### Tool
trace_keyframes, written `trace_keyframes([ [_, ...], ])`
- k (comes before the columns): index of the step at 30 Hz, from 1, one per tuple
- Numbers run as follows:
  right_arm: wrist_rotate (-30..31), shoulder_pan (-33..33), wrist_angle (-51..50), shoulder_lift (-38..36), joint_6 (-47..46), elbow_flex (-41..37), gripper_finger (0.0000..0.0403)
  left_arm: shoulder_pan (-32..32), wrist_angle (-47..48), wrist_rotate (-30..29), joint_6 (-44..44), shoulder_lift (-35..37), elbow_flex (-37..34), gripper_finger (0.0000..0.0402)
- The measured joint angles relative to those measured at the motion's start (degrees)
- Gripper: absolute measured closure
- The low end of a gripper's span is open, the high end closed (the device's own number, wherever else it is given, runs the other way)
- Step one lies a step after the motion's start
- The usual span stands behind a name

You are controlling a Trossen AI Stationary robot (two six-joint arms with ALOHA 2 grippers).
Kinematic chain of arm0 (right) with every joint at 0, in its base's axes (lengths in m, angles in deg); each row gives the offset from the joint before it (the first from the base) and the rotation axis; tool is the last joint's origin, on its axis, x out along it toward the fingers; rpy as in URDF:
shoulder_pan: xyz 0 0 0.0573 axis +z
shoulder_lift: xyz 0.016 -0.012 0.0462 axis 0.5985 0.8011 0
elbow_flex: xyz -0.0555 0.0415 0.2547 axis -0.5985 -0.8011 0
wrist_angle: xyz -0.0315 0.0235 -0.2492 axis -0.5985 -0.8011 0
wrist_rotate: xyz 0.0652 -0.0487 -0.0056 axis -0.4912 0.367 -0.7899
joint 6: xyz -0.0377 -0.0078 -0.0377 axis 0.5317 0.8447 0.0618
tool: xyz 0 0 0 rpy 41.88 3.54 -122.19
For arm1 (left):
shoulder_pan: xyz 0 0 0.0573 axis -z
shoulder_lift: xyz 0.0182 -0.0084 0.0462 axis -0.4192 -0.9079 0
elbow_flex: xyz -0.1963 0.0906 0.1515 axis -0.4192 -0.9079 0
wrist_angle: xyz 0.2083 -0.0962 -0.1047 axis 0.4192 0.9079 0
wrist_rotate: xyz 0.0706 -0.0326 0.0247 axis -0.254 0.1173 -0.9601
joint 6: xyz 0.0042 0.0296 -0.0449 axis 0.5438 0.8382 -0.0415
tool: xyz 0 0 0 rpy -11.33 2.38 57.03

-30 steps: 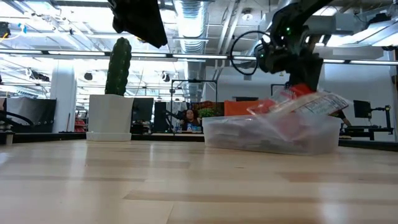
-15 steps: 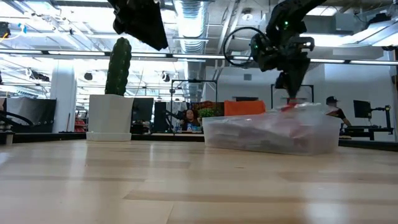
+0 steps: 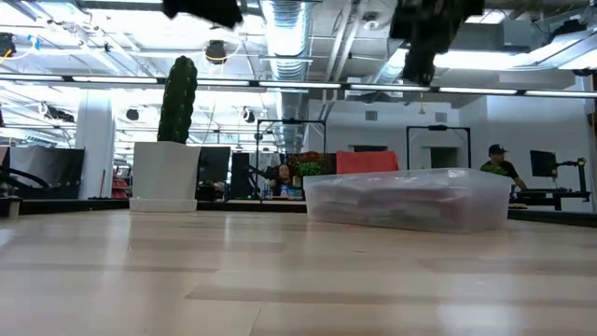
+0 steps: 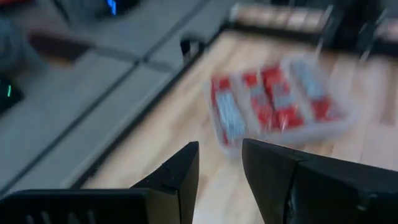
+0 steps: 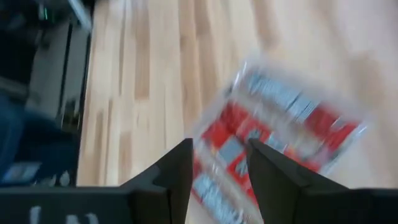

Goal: Sort popcorn bags into baskets
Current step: Return to Home Position

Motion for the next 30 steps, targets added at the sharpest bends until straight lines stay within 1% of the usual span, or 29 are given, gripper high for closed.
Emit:
trace_keyframes([
  [4,-0.4,-0.6,5.6,-8.2,-5.7,0.0,0.0238,0.0,-2.2,-0.8,9.9,9.5,0.0,0.0287],
  [6,0.1,-0.6,5.8,-12.1,-6.4,0.0,0.0241,0.0,-2.0,-0.8,13.6,13.8,0.0,0.0287],
  [7,1.4,-0.6,5.2,-13.9,-6.7,0.0,0.0242,0.0,-2.0,-0.8,15.4,15.7,0.0,0.0287],
  [8,2.1,-0.6,4.2,-15.6,-8.2,0.0,0.0243,0.0,-2.0,-0.6,15.6,17.5,0.0,0.0287],
  [9,2.2,-0.6,3.8,-17.4,-8.6,-0.1,0.0244,0.0,-1.6,0.4,13.8,19.3,0.0,0.0287],
  [11,1.6,-0.6,6.2,-21.0,-7.3,-0.7,0.0245,-0.2,-0.8,3.8,12.7,23.0,-0.1,0.0287],
  [14,0.1,-0.9,15.7,-26.7,-7.5,-3.8,0.0244,-2.2,-1.3,13.4,12.5,29.8,-1.8,0.0287],
  [16,-2.7,-2.0,21.3,-30.2,-9.5,-7.8,0.0241,-4.0,-2.2,19.3,11.6,35.9,-4.3,0.0287],
  [18,-4.7,-3.7,26.6,-34.4,-12.4,-13.0,0.0238,-5.1,-2.2,23.1,10.1,42.4,-7.4,0.0287],
  [21,-4.7,-5.8,34.2,-41.0,-18.6,-21.0,0.0234,-5.5,-1.9,23.8,7.6,51.8,-13.0,0.0287],
  [22,-5.1,-5.9,36.9,-43.1,-21.0,-23.5,0.0232,-5.5,-0.5,24.0,6.4,54.3,-15.3,0.0287],
  [25,-5.7,-4.8,46.2,-48.3,-26.9,-31.6,0.0228,-5.5,-0.5,25.2,3.9,61.7,-22.2,0.0287],
  [27,-5.8,-3.4,54.5,-51.5,-31.4,-37.4,0.0225,-5.5,-1.3,26.1,1.2,66.9,-26.9,0.0287],
  [29,-4.6,-1.7,62.2,-55.3,-35.2,-43.2,0.0222,-5.5,-3.2,26.5,-1.0,67.3,-30.9,0.0287],
  [30,-3.3,-0.9,65.0,-57.6,-36.6,-45.9,0.0221,-5.5,-0.9,27.5,-1.9,67.2,-31.6,0.0287],
])
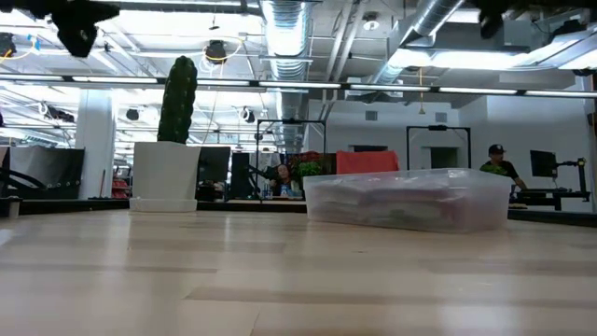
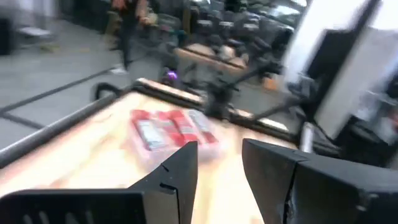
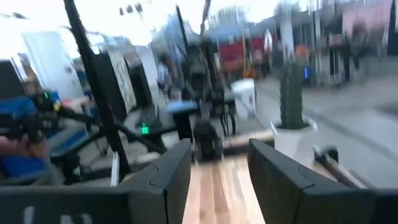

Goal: Sort popcorn bags into baskets
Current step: Return to Home Position

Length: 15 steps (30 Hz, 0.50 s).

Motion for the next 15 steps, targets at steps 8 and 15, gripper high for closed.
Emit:
trace_keyframes([
  [8,9.5,10.0,16.1,-12.7,-6.7,-18.3,0.0214,0.0,-15.9,9.6,-4.1,-1.3,-13.6,0.0288],
  [15,18.2,22.2,24.7,-17.0,-6.2,-31.2,0.0217,0.0,-36.8,14.1,-9.7,-0.2,-31.0,0.0288],
])
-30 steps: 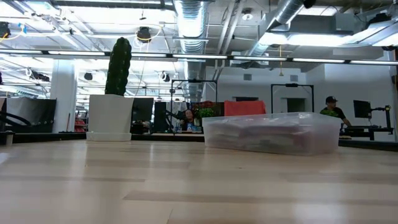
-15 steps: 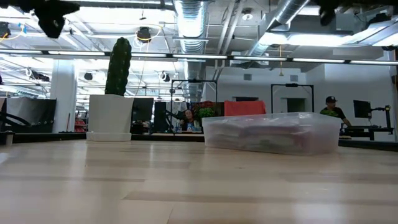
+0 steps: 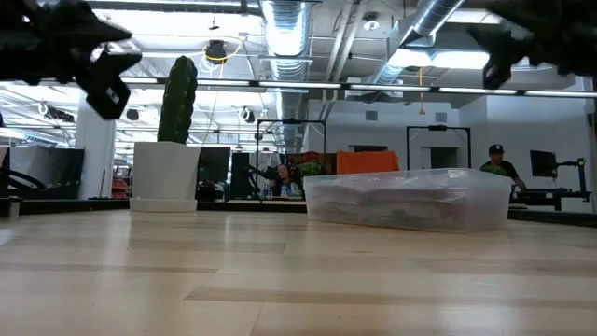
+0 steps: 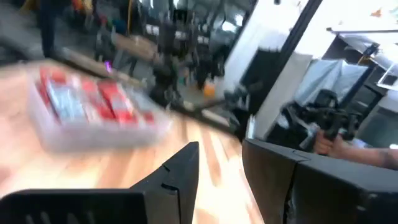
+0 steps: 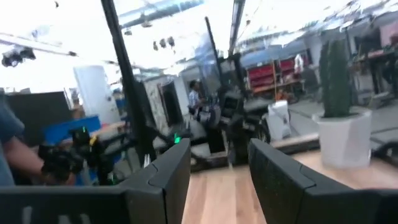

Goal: Sort popcorn bags into baskets
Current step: Return to Home Position

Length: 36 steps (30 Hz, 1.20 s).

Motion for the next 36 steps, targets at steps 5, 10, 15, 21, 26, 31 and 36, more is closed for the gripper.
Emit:
trace_keyframes([
  [5,5.6,7.7,2.4,0.0,4.8,-5.6,0.0212,0.7,5.2,1.0,1.6,0.3,0.1,0.0288],
  [10,14.7,13.2,-1.1,1.1,10.1,-5.6,0.0198,0.7,5.0,-1.7,2.8,0.3,0.1,0.0288],
  [15,17.6,14.6,-2.1,1.0,12.0,-5.7,0.0189,0.7,5.0,-2.8,2.7,0.3,0.1,0.0288],
  [21,17.5,14.5,-6.0,1.1,12.2,-5.7,0.0189,0.7,6.6,-2.5,0.2,0.3,0.1,0.0288],
  [26,17.4,14.5,-9.6,1.0,12.1,-5.7,0.0194,0.7,8.9,-2.4,-0.2,0.2,0.0,0.0288],
  [31,17.4,14.5,-13.4,1.0,12.1,-5.8,0.0197,0.7,8.8,-2.3,-0.2,0.2,0.0,0.0288],
  [36,17.4,14.5,-17.4,1.1,12.1,-5.8,0.0194,0.7,8.7,-2.3,-0.2,0.2,-0.1,0.0288],
])
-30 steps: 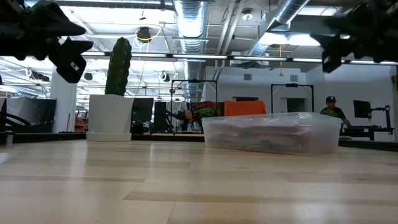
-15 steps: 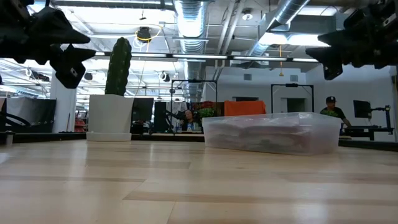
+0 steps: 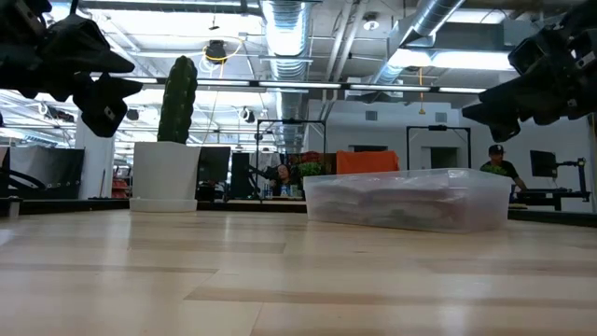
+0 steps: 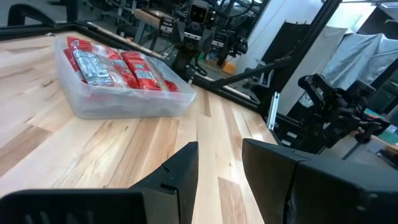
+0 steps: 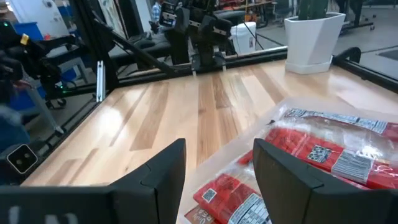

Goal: Sort popcorn bags into baskets
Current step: Return to Home Position

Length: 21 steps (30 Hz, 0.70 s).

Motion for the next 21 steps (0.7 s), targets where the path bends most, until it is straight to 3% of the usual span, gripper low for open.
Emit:
trace_keyframes([
  [21,0.0,0.0,-1.0,0.0,0.0,-0.1,0.0196,0.0,0.0,-0.1,0.0,0.0,0.0,0.0288],
])
